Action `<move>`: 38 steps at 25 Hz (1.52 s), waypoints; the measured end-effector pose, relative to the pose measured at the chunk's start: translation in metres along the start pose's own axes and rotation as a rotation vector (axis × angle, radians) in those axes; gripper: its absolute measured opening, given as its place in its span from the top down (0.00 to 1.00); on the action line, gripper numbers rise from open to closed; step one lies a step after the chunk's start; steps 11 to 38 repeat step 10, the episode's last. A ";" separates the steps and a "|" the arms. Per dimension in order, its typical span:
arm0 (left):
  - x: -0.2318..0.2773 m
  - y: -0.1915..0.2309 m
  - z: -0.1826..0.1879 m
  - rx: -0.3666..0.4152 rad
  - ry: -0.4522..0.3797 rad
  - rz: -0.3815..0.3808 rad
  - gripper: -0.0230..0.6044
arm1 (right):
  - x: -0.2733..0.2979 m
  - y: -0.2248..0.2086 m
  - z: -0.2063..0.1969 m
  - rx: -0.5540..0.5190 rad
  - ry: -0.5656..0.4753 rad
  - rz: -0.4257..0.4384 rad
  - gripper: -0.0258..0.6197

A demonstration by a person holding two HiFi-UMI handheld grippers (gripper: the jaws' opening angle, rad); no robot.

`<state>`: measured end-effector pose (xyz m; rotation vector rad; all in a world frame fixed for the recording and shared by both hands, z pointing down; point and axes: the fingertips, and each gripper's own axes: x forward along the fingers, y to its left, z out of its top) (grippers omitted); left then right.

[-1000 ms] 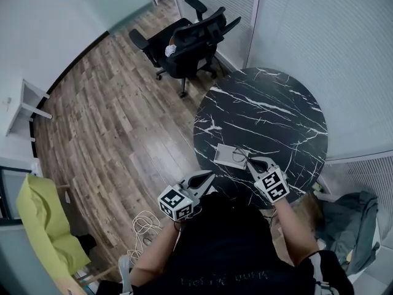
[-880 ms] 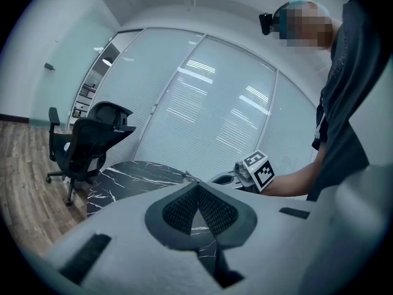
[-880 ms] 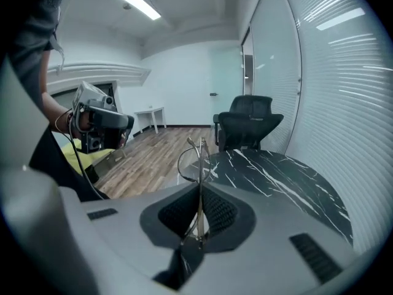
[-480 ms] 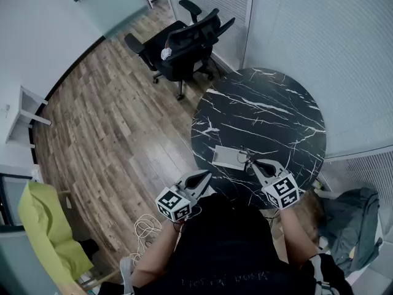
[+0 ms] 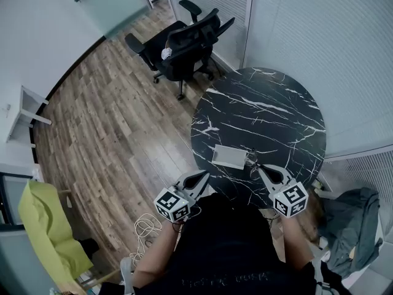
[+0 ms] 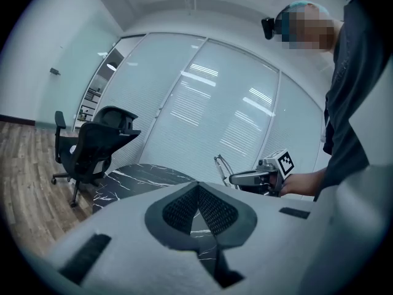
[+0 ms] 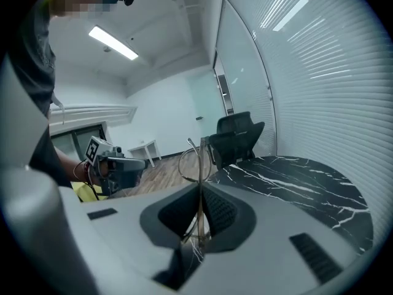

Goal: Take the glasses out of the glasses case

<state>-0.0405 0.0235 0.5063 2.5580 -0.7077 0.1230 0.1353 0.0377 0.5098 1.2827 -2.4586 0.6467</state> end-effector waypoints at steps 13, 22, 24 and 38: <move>0.008 0.006 0.013 0.026 -0.032 0.001 0.93 | -0.007 -0.021 0.004 0.012 -0.036 -0.057 0.91; 0.008 0.006 0.013 0.026 -0.032 0.001 0.93 | -0.007 -0.021 0.004 0.012 -0.036 -0.057 0.91; 0.008 0.006 0.013 0.026 -0.032 0.001 0.93 | -0.007 -0.021 0.004 0.012 -0.036 -0.057 0.91; 0.008 0.006 0.013 0.026 -0.032 0.001 0.93 | -0.007 -0.021 0.004 0.012 -0.036 -0.057 0.91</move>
